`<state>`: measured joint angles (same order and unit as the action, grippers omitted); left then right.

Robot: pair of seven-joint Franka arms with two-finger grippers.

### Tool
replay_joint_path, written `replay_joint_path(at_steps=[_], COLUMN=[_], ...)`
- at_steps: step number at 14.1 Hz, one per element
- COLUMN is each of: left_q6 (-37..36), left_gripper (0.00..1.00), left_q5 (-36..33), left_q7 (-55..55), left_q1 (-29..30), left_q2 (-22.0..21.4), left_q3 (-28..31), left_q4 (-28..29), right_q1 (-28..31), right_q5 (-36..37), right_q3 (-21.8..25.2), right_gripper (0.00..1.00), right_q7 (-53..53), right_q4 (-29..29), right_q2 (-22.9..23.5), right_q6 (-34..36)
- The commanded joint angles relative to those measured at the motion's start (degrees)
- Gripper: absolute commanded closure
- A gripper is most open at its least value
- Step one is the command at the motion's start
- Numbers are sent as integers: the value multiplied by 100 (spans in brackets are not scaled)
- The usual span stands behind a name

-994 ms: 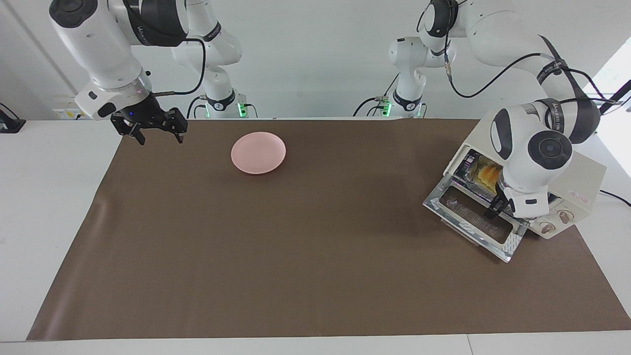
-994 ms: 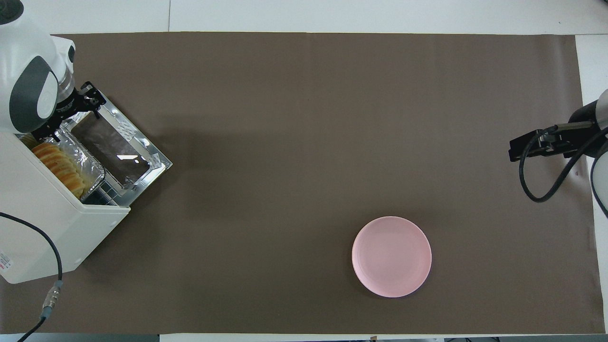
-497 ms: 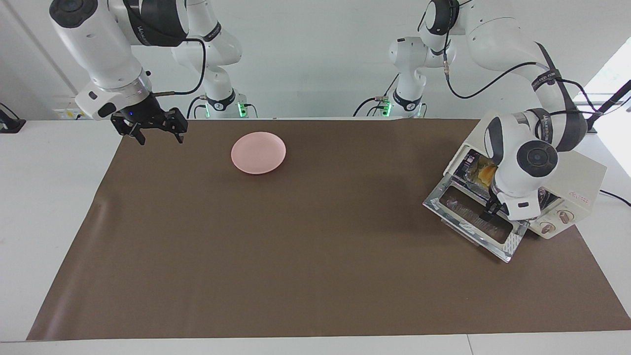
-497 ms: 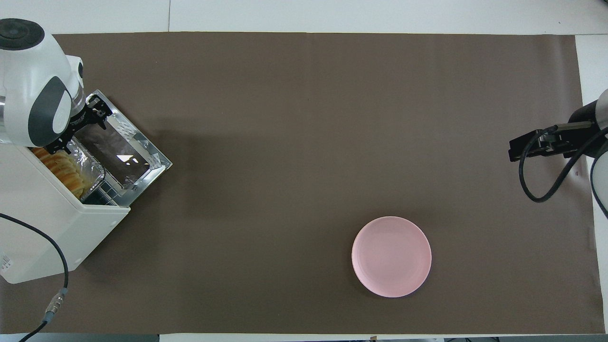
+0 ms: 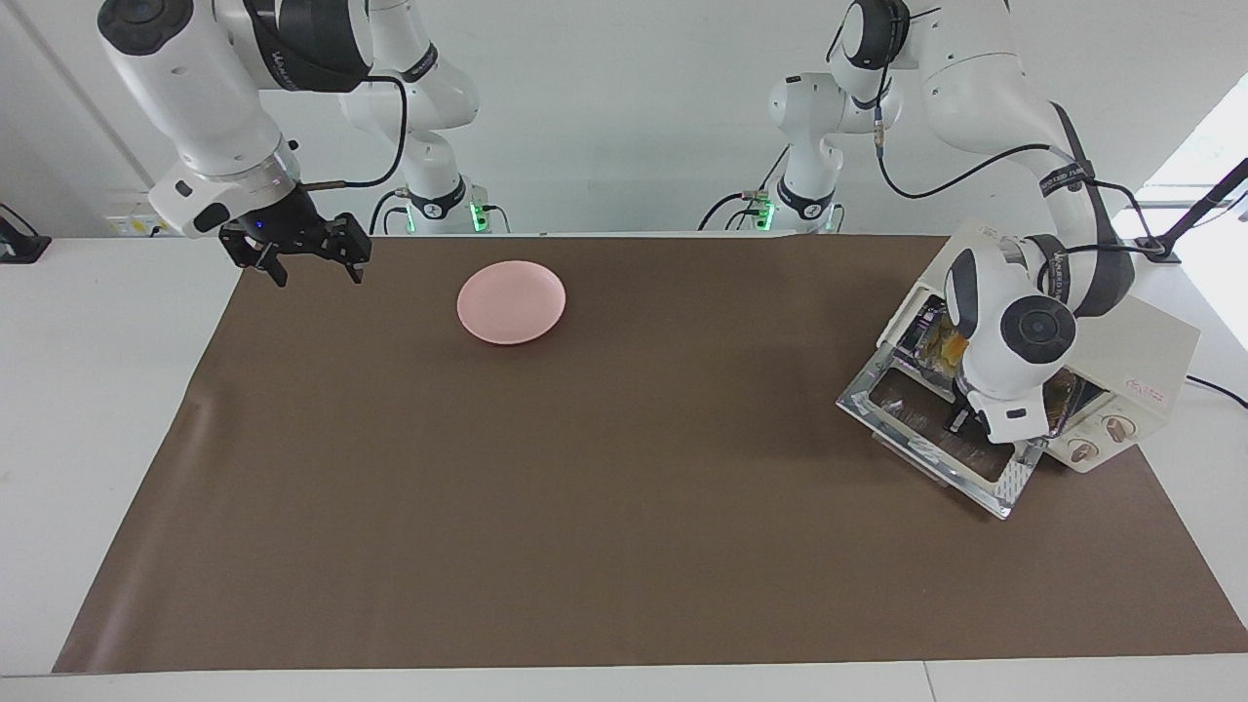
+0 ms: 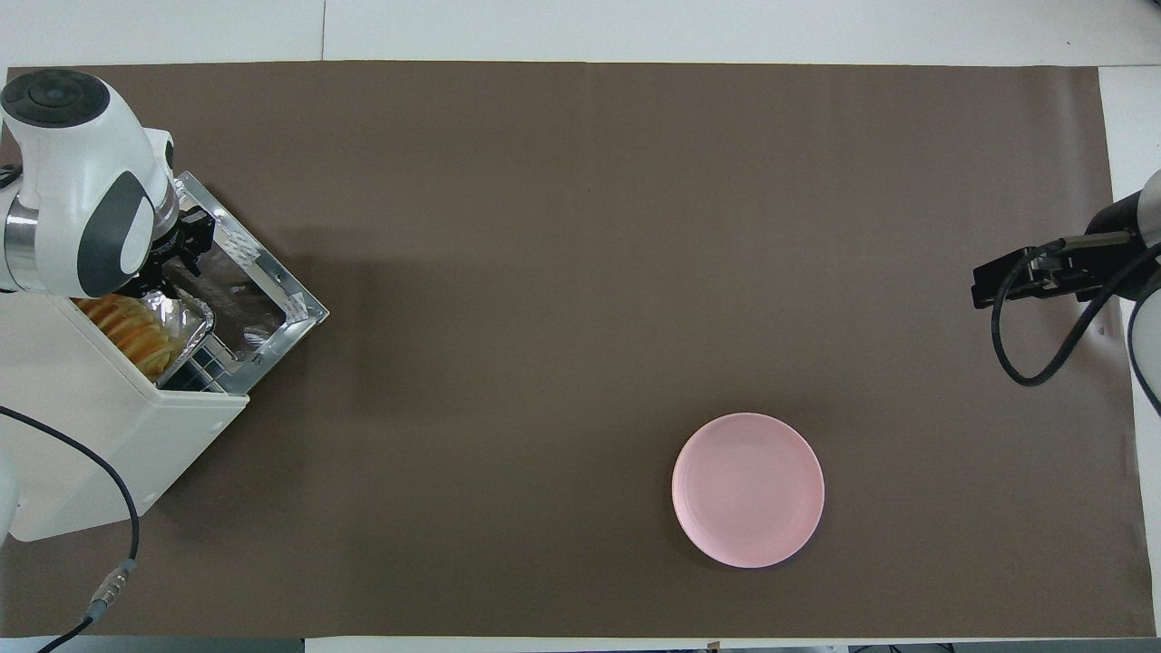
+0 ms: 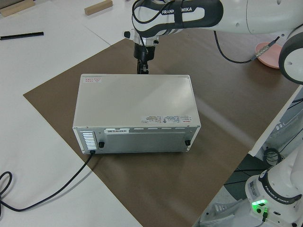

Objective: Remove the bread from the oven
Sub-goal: 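Reach the left gripper into the oven and grasp the foil tray, then pull the foil tray out with the left gripper onto the table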

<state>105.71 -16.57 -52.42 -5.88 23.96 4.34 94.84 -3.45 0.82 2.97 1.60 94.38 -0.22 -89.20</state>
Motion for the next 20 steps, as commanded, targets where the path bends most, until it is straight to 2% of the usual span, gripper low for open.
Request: replay_joint_path(at_steps=[1, 4, 7, 8, 12, 15, 19, 20], left_q6=[161, 47, -199, -191, -77, 212, 792, 855], left_gripper=[100, 100, 100, 100, 100, 100, 100, 100], left_q5=[-127, -57, 267, 486, 820, 1050, 1481, 1499], left_q7=[248, 337, 355, 355, 706, 979, 1119, 1241], left_q1=[60, -106, -912, -1272, -2757, -3585, -3920, -3956], left_q2=[-190, 55, 406, 425, 469, 837, 891, 847], left_q3=[-30, -117, -126, -126, -135, -135, -144, -179], left_q4=[185, -489, -1298, -1379, -1406, -1363, -1187, -952], right_q1=[29, 29, 29, 29, 29, 38, 38, 38], right_q5=[24, 24, 24, 24, 24, 24, 24, 24], right_q3=[-34, -34, -34, -34, -34, -34, -34, -34], right_gripper=[0, 0, 0, 0, 0, 0, 0, 0], right_q7=[-63, -63, -63, -63, -63, -63, -63, -63], right_q4=[55, 55, 55, 63, 63, 55, 63, 55], right_q2=[-92, -92, -92, -92, -92, -92, -92, -92], right_q6=[70, 70, 70, 70, 70, 70, 70, 70])
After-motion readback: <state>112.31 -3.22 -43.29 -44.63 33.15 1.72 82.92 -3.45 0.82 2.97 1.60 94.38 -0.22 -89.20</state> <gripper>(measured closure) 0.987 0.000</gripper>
